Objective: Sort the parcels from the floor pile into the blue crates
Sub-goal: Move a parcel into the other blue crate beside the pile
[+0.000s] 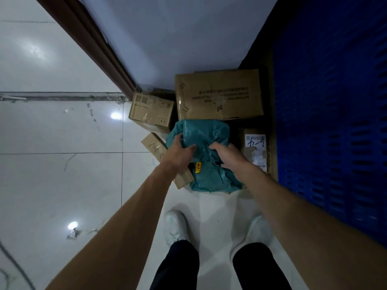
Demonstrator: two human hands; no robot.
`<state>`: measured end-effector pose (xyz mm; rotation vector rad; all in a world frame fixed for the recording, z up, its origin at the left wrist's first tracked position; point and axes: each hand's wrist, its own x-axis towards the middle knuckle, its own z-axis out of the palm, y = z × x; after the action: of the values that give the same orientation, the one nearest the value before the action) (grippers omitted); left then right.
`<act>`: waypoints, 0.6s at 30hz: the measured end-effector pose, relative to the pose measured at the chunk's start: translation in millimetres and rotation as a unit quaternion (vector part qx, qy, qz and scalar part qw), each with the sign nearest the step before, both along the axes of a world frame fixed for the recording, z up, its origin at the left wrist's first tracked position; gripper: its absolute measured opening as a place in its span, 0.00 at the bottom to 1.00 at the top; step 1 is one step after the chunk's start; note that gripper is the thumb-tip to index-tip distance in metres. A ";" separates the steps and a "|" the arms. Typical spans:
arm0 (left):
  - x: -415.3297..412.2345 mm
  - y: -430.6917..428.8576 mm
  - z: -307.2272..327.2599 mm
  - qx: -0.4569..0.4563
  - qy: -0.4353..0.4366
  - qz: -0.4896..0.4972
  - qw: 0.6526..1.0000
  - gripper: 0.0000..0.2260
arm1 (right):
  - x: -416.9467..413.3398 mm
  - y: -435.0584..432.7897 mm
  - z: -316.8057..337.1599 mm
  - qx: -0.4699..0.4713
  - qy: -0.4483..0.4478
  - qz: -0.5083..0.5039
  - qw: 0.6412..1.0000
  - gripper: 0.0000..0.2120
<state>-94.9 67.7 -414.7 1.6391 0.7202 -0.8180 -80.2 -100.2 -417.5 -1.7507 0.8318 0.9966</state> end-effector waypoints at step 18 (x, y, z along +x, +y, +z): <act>-43.1 -13.0 189.5 0.111 -0.048 -0.113 0.986 0.33 | -12.3 -9.4 205.5 0.006 -0.023 0.015 1.000 0.25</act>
<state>-138.0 54.7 -225.2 1.9744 0.5803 -0.8339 -92.5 -109.5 -212.1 -1.7747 0.7711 0.9744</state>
